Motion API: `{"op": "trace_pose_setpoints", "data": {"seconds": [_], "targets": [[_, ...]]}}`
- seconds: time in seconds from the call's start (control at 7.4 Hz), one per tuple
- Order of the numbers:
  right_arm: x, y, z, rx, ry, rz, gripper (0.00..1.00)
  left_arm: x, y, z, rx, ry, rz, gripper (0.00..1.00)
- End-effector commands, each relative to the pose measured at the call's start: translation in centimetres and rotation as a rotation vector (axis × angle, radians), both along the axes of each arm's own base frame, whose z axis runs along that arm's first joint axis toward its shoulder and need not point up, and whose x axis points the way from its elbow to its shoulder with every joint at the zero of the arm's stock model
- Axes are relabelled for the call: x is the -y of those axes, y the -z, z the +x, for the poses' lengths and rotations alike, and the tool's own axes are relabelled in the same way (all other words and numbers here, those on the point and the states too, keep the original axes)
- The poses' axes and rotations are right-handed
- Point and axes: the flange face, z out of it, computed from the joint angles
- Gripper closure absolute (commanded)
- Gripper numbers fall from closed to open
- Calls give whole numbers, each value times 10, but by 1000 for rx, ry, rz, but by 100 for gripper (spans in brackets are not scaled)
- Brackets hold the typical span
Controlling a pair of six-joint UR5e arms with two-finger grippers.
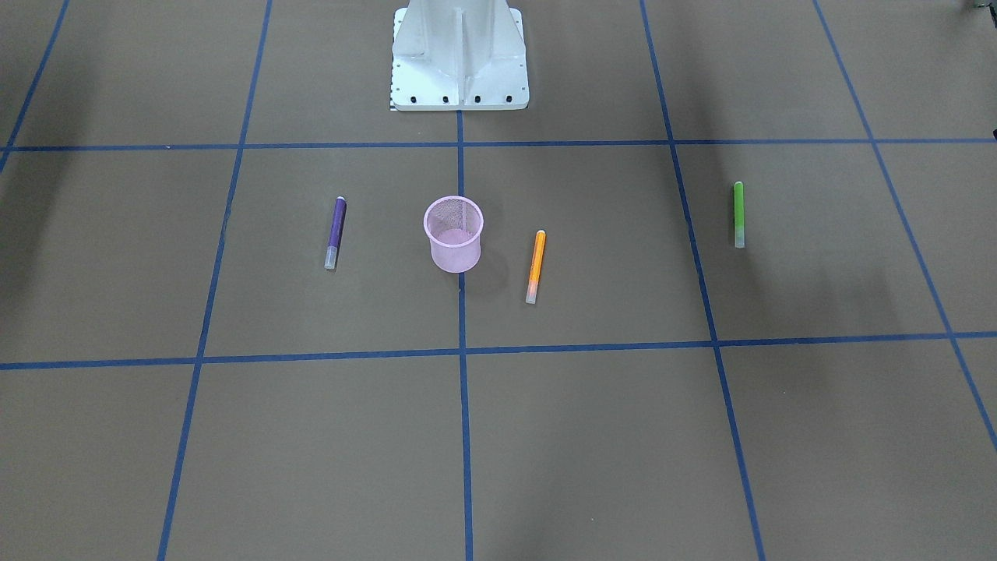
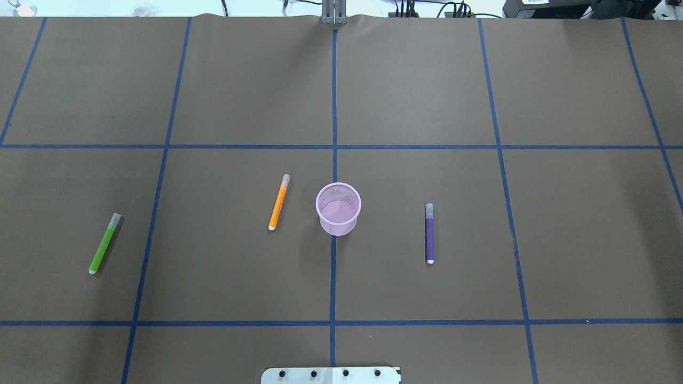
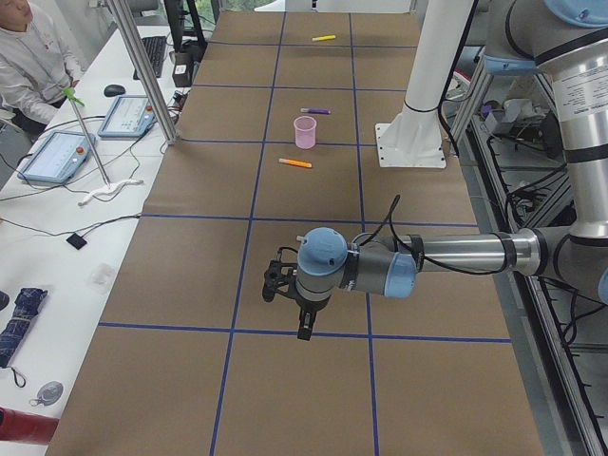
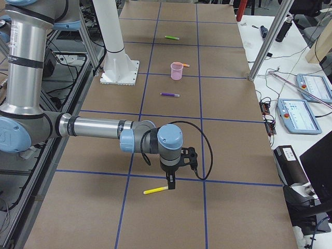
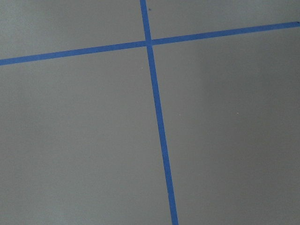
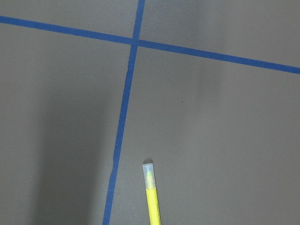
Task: Collect pens into pen holder
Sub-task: 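Hold the yellow marker in the right gripper and move toward the cup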
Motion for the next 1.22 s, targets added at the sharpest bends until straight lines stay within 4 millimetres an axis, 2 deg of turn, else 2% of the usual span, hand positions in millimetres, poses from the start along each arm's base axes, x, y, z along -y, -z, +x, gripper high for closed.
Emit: {"op": "trace_pose_setpoints", "data": {"seconds": [0.0,0.27,0.54,0.68,0.81,0.95,1.08], "targets": [[0,1,0,1,-1,1,0,2,3,0,2,1,4,0],[1,6,-1,16,4,15,0,1,0,-1,10,5,-1,0],[11,20,-1,11,-4,40,0,9,11,0,-4,9,22,0],[26,45,0,10,-3,94,0,40,37,0,-4,9,86,0],[33,54,0,7,-5,114,0,77,74,0,-3,7,183,0],[48,61,0,11,-10,123,0,100,95,0,-5,8,229,0],[47,57,0,12,-12,128,0,103,100,0,-6,6,245,0]]}}
